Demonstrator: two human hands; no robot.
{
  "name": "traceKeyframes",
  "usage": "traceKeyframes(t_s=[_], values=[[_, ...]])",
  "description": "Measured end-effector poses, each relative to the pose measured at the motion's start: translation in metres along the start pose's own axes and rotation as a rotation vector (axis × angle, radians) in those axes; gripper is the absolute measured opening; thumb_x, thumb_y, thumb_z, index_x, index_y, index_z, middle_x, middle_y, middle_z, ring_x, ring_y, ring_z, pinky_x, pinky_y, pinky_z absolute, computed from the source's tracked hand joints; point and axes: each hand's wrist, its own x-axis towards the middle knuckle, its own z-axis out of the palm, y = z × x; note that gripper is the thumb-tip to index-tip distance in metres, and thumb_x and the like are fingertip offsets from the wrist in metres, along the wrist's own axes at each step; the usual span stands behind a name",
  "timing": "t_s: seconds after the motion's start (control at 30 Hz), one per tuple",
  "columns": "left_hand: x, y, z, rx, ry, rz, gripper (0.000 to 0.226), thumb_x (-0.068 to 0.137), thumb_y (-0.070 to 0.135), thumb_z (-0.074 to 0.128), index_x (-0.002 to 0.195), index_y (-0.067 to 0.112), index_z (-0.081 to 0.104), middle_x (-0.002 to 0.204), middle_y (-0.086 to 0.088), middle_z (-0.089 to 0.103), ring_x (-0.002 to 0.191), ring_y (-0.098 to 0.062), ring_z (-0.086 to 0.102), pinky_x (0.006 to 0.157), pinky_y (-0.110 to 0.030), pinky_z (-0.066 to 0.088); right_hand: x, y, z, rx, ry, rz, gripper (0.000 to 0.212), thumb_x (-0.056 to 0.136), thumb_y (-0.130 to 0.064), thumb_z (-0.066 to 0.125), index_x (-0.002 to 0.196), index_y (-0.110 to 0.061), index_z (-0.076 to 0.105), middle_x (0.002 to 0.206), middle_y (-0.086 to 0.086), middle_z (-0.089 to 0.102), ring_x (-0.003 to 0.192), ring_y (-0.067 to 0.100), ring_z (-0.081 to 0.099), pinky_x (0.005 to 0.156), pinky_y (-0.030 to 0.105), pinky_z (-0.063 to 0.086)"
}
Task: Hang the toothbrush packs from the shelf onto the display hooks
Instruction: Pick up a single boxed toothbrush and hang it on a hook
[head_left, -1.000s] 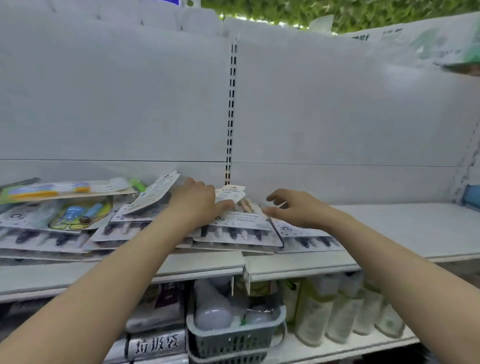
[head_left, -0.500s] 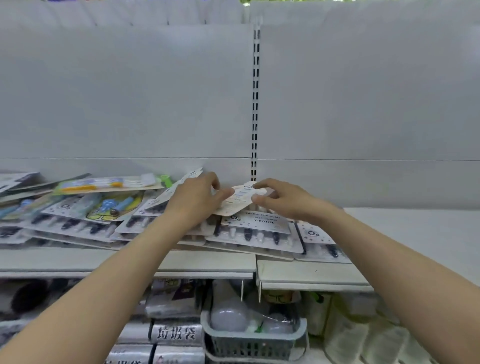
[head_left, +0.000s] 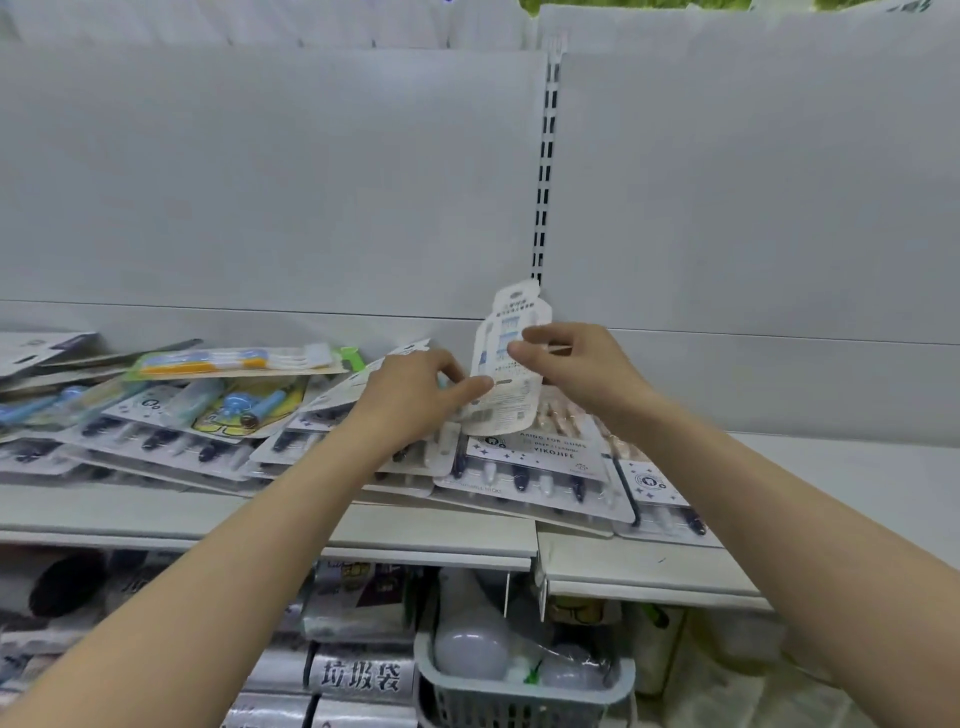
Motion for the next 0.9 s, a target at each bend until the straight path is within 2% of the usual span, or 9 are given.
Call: traceKeyframes(t_s=[0.07, 0.17, 0.3, 0.4, 0.47, 0.63, 0.73, 0.8, 0.9], values=[[0.0, 0.001, 0.003, -0.043, 0.015, -0.021, 0.037, 0.083, 0.061, 0.066, 0.095, 0.026, 0.066, 0.073, 0.012, 0.06, 0.066, -0.004, 0.056, 0.057, -0.028, 0.039, 0.0, -0.002, -0.004, 0.046, 0.061, -0.016, 0.059, 0.082, -0.045, 0.078, 0.132, -0.018, 0.061, 0.127, -0.004, 0.065, 0.11, 0.009, 0.063, 0.089, 0.027, 0.052], [-0.002, 0.005, 0.004, -0.077, 0.033, -0.052, 0.036, 0.079, 0.053, 0.074, 0.094, 0.023, 0.062, 0.076, 0.013, 0.058, 0.069, -0.006, 0.059, 0.063, -0.03, 0.045, -0.002, 0.001, -0.008, 0.101, 0.116, -0.019, 0.074, 0.069, -0.046, 0.086, 0.132, -0.019, 0.056, 0.127, -0.002, 0.062, 0.109, 0.012, 0.065, 0.092, 0.033, 0.056], [-0.004, 0.008, 0.007, -0.087, 0.022, -0.109, 0.036, 0.079, 0.033, 0.073, 0.108, 0.023, 0.056, 0.095, 0.001, 0.064, 0.083, -0.023, 0.062, 0.072, -0.033, 0.048, -0.009, 0.006, -0.014, 0.087, 0.2, -0.056, 0.076, 0.071, -0.032, 0.09, 0.133, -0.02, 0.048, 0.13, -0.002, 0.053, 0.108, 0.006, 0.06, 0.082, 0.016, 0.051], [-0.007, 0.013, 0.008, -0.127, 0.012, -0.148, 0.042, 0.08, 0.024, 0.068, 0.117, 0.02, 0.048, 0.101, -0.005, 0.061, 0.09, -0.027, 0.059, 0.068, -0.032, 0.041, -0.013, 0.011, -0.019, 0.109, 0.24, -0.076, 0.078, 0.068, -0.03, 0.091, 0.13, -0.023, 0.043, 0.131, 0.0, 0.049, 0.11, 0.01, 0.061, 0.092, 0.029, 0.055], [-0.01, 0.019, 0.009, -0.138, 0.004, -0.159, 0.048, 0.083, 0.021, 0.067, 0.125, 0.018, 0.043, 0.103, -0.006, 0.058, 0.093, -0.028, 0.057, 0.071, -0.033, 0.042, -0.016, 0.015, -0.019, 0.129, 0.251, -0.088, 0.082, 0.065, -0.03, 0.093, 0.127, -0.025, 0.04, 0.131, 0.001, 0.05, 0.11, 0.011, 0.062, 0.092, 0.031, 0.056], [-0.015, 0.028, 0.016, -0.234, 0.022, -0.172, 0.059, 0.09, 0.025, 0.065, 0.14, 0.02, 0.034, 0.112, -0.007, 0.063, 0.1, -0.027, 0.06, 0.084, -0.038, 0.05, -0.023, 0.022, -0.016, 0.133, 0.272, -0.108, 0.095, 0.044, -0.056, 0.091, 0.117, -0.033, 0.036, 0.129, -0.001, 0.049, 0.11, 0.016, 0.063, 0.09, 0.037, 0.058], [-0.018, 0.031, 0.02, -0.356, 0.051, -0.151, 0.068, 0.089, 0.017, 0.069, 0.145, 0.023, 0.031, 0.109, 0.001, 0.061, 0.092, -0.016, 0.06, 0.067, -0.024, 0.045, -0.025, 0.025, -0.017, 0.129, 0.287, -0.12, 0.097, 0.039, -0.061, 0.089, 0.115, -0.033, 0.035, 0.128, -0.003, 0.046, 0.112, 0.018, 0.062, 0.092, 0.036, 0.057], [-0.021, 0.034, 0.021, -0.425, 0.083, -0.129, 0.069, 0.088, 0.013, 0.071, 0.145, 0.022, 0.033, 0.105, 0.006, 0.06, 0.089, -0.008, 0.06, 0.064, -0.018, 0.042, -0.025, 0.027, -0.019, 0.128, 0.294, -0.124, 0.099, 0.039, -0.062, 0.089, 0.115, -0.033, 0.033, 0.127, -0.003, 0.046, 0.111, 0.018, 0.063, 0.091, 0.036, 0.057], [-0.027, 0.037, 0.023, -0.504, 0.13, -0.121, 0.068, 0.086, 0.012, 0.074, 0.143, 0.022, 0.038, 0.11, 0.005, 0.062, 0.099, -0.013, 0.063, 0.082, -0.03, 0.052, -0.025, 0.03, -0.02, 0.113, 0.301, -0.115, 0.102, 0.039, -0.065, 0.089, 0.116, -0.032, 0.032, 0.127, -0.004, 0.046, 0.112, 0.016, 0.061, 0.092, 0.035, 0.057]])
